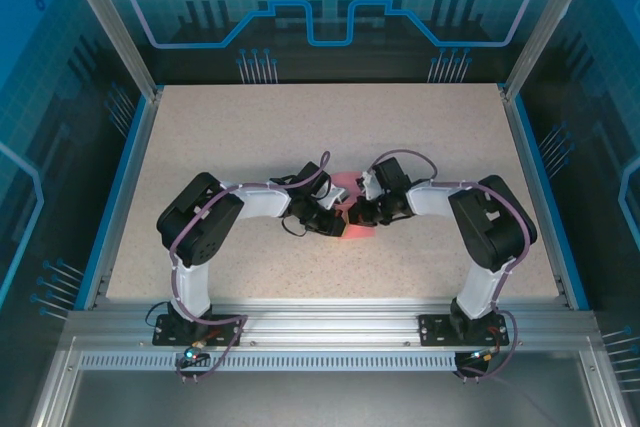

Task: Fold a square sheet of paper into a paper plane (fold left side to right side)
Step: Fold the triangle a second time at the center of the table.

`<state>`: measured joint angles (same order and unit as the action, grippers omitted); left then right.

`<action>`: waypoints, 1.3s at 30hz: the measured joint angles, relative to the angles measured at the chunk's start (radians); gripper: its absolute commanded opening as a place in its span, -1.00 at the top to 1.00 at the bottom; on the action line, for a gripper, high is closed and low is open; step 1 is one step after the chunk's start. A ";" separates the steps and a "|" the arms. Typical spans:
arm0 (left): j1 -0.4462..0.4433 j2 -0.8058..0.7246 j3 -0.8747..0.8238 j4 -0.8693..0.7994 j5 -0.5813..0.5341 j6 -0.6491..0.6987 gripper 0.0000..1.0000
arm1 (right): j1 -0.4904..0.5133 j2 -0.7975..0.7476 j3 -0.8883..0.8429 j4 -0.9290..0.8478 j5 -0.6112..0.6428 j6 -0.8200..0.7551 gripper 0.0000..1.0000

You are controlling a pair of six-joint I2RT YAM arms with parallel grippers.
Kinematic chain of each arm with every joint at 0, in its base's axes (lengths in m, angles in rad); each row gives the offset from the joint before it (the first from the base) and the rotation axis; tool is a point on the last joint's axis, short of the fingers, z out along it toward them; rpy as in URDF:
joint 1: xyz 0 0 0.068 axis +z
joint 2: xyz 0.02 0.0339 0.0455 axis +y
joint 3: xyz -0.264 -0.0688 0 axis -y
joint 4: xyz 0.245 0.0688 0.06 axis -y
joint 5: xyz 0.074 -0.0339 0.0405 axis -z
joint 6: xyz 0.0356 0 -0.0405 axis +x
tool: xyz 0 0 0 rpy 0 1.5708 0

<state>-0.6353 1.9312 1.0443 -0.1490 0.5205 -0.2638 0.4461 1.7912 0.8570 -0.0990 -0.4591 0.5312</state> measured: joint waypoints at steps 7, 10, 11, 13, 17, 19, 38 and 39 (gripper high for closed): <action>0.000 0.000 -0.002 0.010 0.000 0.000 1.00 | -0.047 0.011 0.030 -0.025 0.013 -0.018 1.00; -0.001 0.000 -0.002 0.010 0.000 0.000 1.00 | -0.080 0.026 0.049 -0.034 0.014 -0.028 1.00; 0.000 0.000 -0.002 0.010 0.000 0.000 1.00 | -0.087 0.029 0.053 -0.037 0.011 -0.030 1.00; -0.001 0.000 -0.004 0.016 0.000 0.000 1.00 | -0.095 0.033 0.055 -0.043 0.005 -0.035 1.00; -0.001 0.000 -0.006 0.021 0.000 0.000 1.00 | -0.115 0.040 0.067 -0.058 -0.002 -0.048 1.00; -0.001 0.000 -0.006 0.024 0.000 0.000 1.00 | -0.130 0.043 0.070 -0.060 -0.009 -0.055 1.00; -0.002 0.000 -0.008 0.033 0.000 0.000 1.00 | -0.263 0.030 0.071 -0.060 -0.014 -0.068 1.00; -0.002 0.000 -0.008 0.033 0.000 0.000 1.00 | -0.262 0.017 0.071 -0.062 -0.010 -0.068 1.00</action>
<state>-0.6369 1.9312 1.0359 -0.1162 0.5201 -0.2642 0.1837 1.8084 0.9276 -0.1612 -0.4686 0.4629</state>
